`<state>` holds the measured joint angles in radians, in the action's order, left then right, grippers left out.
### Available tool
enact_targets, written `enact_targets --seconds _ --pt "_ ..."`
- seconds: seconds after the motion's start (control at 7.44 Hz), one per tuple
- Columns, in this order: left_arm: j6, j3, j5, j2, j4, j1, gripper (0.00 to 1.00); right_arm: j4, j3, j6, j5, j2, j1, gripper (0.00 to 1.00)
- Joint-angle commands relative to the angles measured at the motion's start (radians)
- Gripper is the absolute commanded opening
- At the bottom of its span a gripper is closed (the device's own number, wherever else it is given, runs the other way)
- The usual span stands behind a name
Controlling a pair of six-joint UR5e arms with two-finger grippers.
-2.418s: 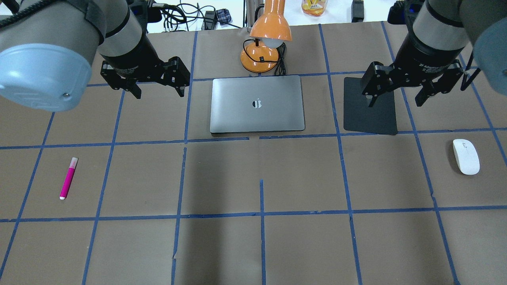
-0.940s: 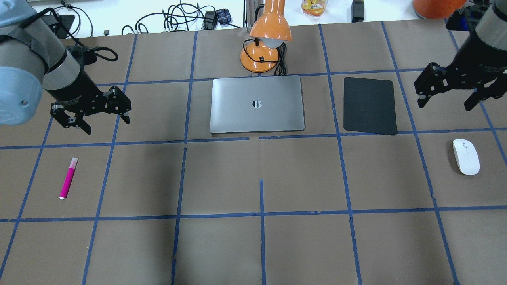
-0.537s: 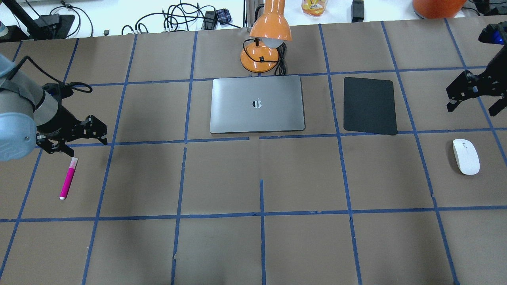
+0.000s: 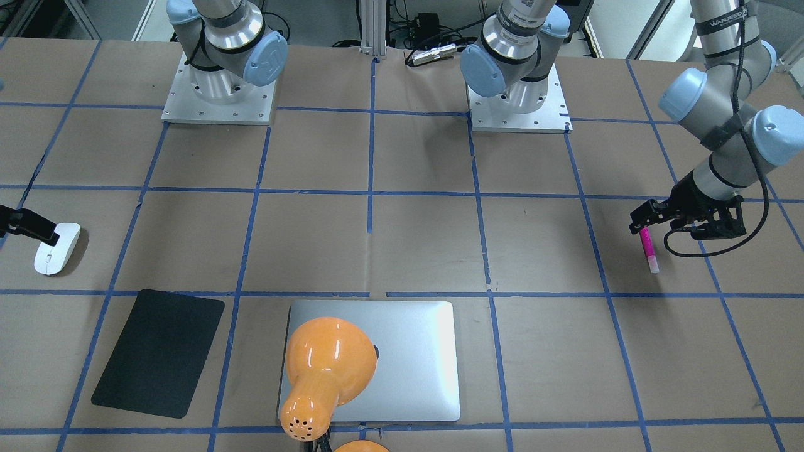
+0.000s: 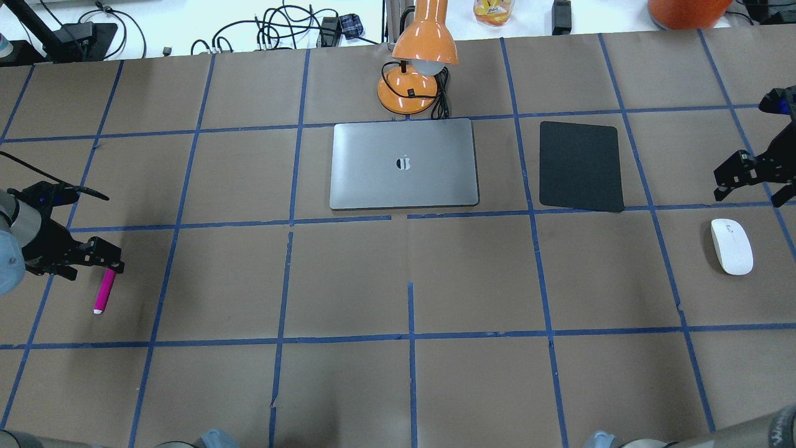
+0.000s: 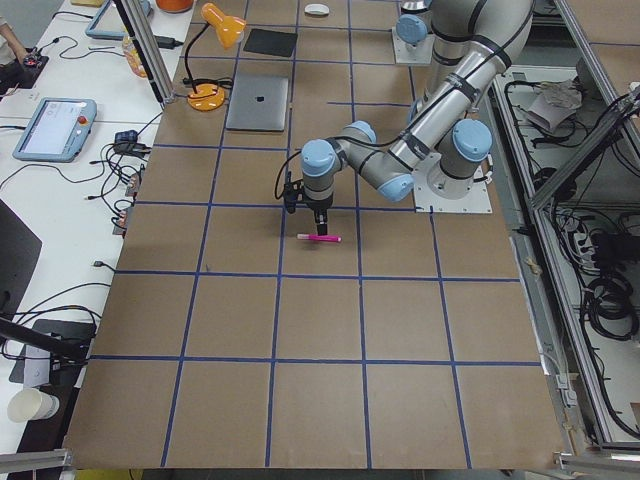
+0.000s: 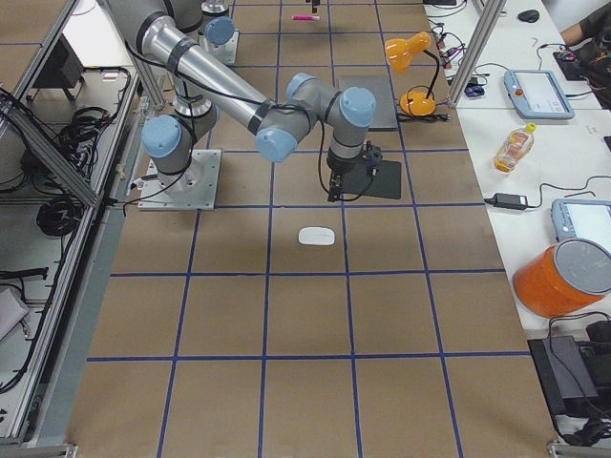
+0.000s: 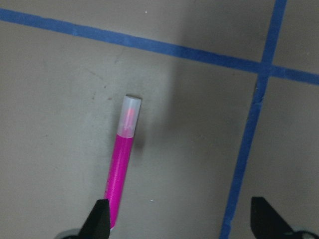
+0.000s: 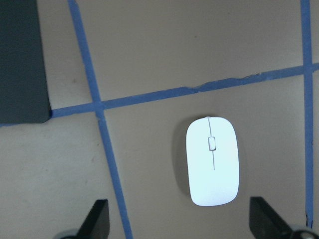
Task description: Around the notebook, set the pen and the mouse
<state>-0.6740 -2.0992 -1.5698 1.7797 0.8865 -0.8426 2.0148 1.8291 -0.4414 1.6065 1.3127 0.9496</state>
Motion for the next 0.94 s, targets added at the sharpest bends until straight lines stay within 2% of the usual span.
enact_targets --seconds 0.0,0.13,0.4,0.67,0.81 --pt "-0.147 -0.007 0.001 0.097 -0.136 0.028 1.0 0.137 0.077 -0.057 -0.005 -0.054 -0.057 1.0" --pt "-0.122 -0.002 -0.01 0.118 -0.139 0.027 0.7 0.189 0.102 -0.065 -0.002 -0.078 -0.06 1.0" --pt "-0.086 -0.008 0.0 0.119 -0.142 0.023 0.26 0.222 0.13 -0.066 -0.002 -0.084 -0.06 1.0" --pt "-0.079 -0.005 0.001 0.116 -0.144 0.022 0.0 0.223 0.134 -0.068 -0.002 -0.101 -0.06 1.0" --pt "-0.056 -0.004 -0.001 0.104 -0.138 0.022 0.0 0.223 0.134 -0.077 0.0 -0.102 -0.06 1.0"
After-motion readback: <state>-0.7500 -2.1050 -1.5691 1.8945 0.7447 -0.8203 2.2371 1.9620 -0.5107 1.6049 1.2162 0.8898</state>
